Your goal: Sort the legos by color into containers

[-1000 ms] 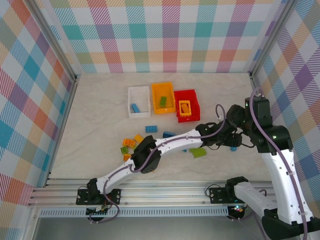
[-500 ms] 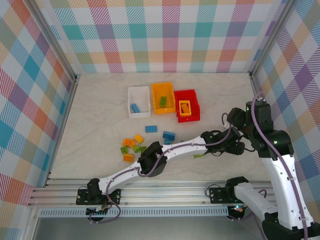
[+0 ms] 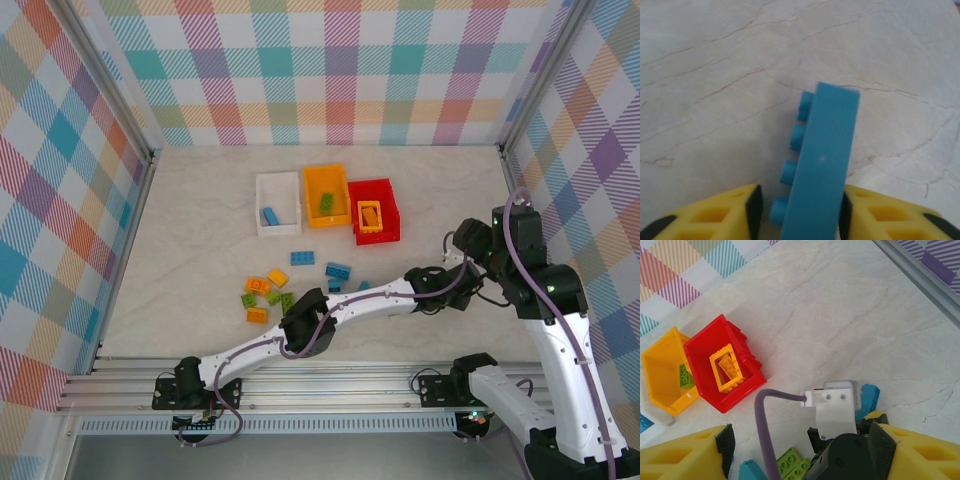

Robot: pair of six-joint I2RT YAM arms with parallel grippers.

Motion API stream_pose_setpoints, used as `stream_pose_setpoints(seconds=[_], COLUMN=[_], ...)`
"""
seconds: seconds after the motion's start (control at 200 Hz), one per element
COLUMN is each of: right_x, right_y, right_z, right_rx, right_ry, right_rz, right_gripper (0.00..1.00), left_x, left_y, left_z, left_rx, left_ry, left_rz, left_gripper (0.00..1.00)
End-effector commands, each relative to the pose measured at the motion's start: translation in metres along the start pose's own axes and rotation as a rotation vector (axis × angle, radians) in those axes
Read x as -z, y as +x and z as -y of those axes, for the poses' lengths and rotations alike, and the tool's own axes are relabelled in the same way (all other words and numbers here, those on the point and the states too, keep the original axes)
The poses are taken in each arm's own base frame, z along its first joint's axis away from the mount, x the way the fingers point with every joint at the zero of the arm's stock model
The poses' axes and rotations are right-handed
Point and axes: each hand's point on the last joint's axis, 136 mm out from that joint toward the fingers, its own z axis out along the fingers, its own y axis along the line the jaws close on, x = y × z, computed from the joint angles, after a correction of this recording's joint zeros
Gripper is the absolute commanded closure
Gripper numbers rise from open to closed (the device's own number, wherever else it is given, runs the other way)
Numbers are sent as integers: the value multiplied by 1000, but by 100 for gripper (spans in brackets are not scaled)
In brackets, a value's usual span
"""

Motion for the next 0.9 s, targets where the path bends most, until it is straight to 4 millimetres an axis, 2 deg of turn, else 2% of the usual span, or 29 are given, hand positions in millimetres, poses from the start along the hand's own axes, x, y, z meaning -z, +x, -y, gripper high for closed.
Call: stream_pose_setpoints(seconds=[0.0, 0.11, 0.18, 0.39, 0.455, 0.575, 0.695, 0.775, 0.895], right_x=[-1, -1, -1, 1, 2, 5, 5, 0, -15], right_y=[2, 2, 1, 1, 0, -3, -3, 5, 29], right_z=[-1, -2, -2, -12, -17, -30, -49, -69, -106], right_rx=[-22, -21, -17, 10, 19, 47, 101, 164, 252], right_ry=[-12, -16, -19, -69, -89, -143, -222, -313, -461], right_rz=[-2, -3, -2, -11, -20, -34, -63, -120, -263], right_gripper=[28, 28, 28, 29, 30, 32, 35, 37, 42], left_x=[6, 16, 30, 85, 100, 128, 159, 185, 229], left_y=[7, -4, -14, -51, -58, -68, -74, -81, -93], left_z=[-9, -8, -8, -15, -29, -63, -112, -154, -228], left_rx=[-51, -67, -71, -44, -22, 24, 85, 138, 237], left_ry=[-68, -75, -89, -100, -116, -166, -225, -282, -388], left_rz=[-10, 7, 23, 107, 117, 122, 118, 119, 131], left_gripper=[65, 75, 82, 86, 87, 89, 90, 90, 90])
